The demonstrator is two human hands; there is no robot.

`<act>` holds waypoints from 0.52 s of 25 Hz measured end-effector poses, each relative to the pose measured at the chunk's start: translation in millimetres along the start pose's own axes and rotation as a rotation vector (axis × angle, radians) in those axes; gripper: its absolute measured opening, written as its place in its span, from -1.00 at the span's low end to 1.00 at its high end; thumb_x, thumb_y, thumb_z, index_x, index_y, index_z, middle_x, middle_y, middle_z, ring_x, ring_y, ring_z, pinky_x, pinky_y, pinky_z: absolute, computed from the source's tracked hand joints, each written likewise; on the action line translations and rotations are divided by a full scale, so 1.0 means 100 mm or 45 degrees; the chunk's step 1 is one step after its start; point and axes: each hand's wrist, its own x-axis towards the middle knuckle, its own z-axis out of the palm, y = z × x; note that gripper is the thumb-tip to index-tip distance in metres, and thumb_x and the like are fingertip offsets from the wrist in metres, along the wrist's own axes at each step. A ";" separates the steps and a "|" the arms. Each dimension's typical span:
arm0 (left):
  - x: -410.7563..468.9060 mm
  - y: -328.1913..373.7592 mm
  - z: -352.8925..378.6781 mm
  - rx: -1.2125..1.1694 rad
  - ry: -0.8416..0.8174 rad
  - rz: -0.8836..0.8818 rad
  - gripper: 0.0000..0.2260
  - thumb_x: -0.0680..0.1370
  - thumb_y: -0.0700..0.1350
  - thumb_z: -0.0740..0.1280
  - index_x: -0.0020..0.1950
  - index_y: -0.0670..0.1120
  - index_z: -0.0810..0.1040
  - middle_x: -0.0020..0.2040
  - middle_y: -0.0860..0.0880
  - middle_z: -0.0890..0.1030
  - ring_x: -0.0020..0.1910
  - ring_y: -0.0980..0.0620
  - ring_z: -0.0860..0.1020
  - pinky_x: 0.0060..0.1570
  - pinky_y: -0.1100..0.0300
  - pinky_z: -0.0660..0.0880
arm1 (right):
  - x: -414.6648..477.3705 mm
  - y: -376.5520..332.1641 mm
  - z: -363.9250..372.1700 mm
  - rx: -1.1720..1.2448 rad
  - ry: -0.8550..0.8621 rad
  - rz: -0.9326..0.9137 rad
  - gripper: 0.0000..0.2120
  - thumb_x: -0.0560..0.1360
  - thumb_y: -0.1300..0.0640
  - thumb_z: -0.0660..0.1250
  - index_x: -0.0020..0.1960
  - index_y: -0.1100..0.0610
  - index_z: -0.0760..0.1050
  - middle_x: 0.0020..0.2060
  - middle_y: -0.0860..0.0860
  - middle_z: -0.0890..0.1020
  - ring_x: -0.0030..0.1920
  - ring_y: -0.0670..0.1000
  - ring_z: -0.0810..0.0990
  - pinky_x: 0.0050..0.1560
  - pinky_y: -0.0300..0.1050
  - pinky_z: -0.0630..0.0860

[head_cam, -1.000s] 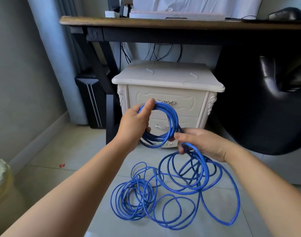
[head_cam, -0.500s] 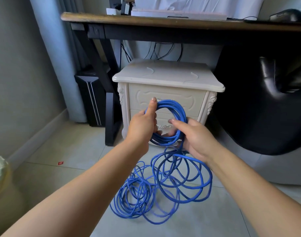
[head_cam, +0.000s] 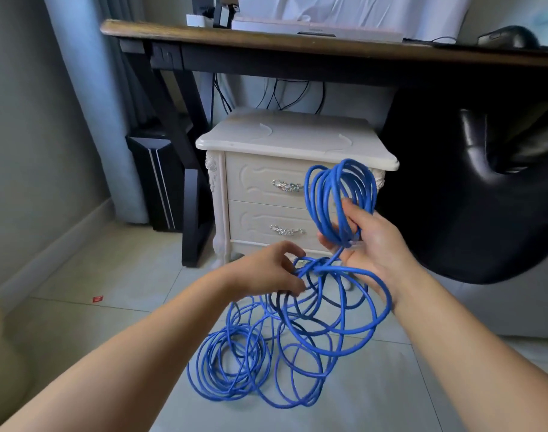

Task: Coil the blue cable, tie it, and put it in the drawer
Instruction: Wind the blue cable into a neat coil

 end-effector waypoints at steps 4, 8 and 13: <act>0.03 0.04 -0.01 0.385 0.231 0.132 -0.69 0.51 -0.11 0.37 0.25 0.03 0.52 -0.11 0.02 0.42 -0.30 0.01 0.56 -0.24 0.18 0.60 | 0.00 -0.09 -0.11 0.078 -0.035 0.040 -0.77 0.57 0.21 0.26 -0.26 0.11 0.45 -0.58 -0.03 0.42 -0.60 -0.10 0.45 -0.56 -0.27 0.41; 0.06 0.00 -0.01 0.494 0.351 0.157 -0.76 0.57 0.02 0.33 0.22 0.03 0.56 0.12 -0.01 0.38 0.01 0.02 0.51 0.02 0.33 0.35 | 0.05 -0.22 -0.24 0.163 -0.416 0.162 -0.61 0.20 0.18 0.56 -0.23 0.08 0.33 -0.59 -0.09 0.28 -0.59 -0.15 0.27 -0.60 -0.30 0.33; 0.06 -0.01 -0.07 0.226 0.248 0.107 -0.82 0.60 -0.03 0.32 0.06 -0.13 0.55 -0.12 0.00 0.69 -0.18 0.07 0.58 -0.12 0.22 0.45 | 0.10 -0.34 -0.42 -0.011 -0.660 0.290 -0.57 0.24 0.10 0.59 -0.18 0.07 0.33 -0.57 -0.09 0.34 -0.58 -0.16 0.28 -0.59 -0.29 0.36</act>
